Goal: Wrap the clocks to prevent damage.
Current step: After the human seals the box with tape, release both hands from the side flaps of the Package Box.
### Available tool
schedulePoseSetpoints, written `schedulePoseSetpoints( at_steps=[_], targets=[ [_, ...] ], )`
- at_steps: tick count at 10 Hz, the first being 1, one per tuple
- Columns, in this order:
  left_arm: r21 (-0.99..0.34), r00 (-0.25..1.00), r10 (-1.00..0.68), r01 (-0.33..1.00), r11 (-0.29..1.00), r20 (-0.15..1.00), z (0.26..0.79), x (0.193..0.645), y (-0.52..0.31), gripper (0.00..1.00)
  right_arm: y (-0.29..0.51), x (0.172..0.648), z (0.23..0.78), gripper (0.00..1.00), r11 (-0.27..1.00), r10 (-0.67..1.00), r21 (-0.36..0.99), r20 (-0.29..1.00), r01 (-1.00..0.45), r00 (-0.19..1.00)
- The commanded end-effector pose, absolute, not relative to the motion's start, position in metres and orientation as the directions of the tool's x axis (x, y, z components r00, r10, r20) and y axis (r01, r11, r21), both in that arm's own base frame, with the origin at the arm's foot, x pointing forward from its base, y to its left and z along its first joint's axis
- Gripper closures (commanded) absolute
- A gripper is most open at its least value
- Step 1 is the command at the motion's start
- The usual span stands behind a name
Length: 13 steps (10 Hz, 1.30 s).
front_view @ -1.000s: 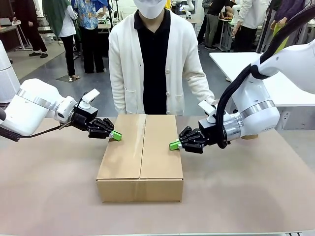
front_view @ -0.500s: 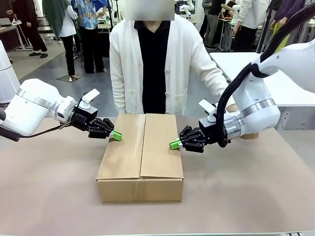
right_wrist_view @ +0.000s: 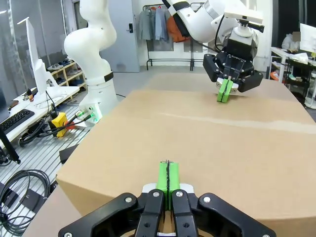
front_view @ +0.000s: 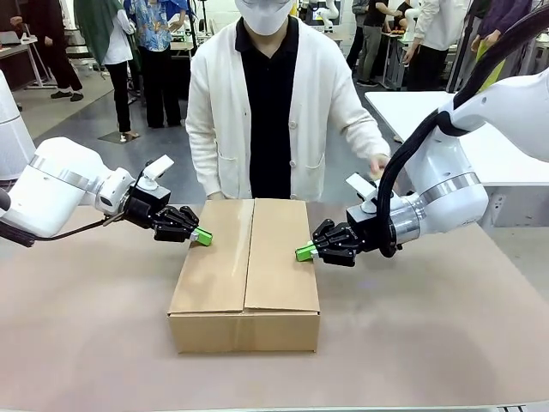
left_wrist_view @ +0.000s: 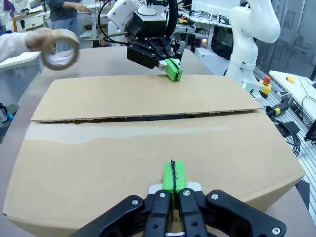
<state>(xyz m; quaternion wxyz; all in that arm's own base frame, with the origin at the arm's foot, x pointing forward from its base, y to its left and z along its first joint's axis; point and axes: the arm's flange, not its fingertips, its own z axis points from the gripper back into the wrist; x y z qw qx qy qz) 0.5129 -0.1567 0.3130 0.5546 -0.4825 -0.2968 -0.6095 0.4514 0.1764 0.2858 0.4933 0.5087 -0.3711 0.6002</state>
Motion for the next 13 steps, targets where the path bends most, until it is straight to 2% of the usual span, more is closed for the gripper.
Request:
schedulePoseSetpoints(
  at_steps=[1, 13],
  targets=[
    [-0.177, 0.086, -0.391, 0.963, -0.204, 0.916, 0.3100, 0.5130, -0.1568, 1.00, 0.1771, 0.4510, 0.2831, 0.99, -0.233, 0.218, 0.060, 0.976, -0.971, 0.008],
    [-0.177, 0.086, -0.391, 0.963, -0.204, 0.916, 0.3100, 0.5130, -0.1568, 1.00, 0.1771, 0.4510, 0.2831, 0.99, -0.233, 0.218, 0.060, 0.976, -0.971, 0.008]
  ],
)
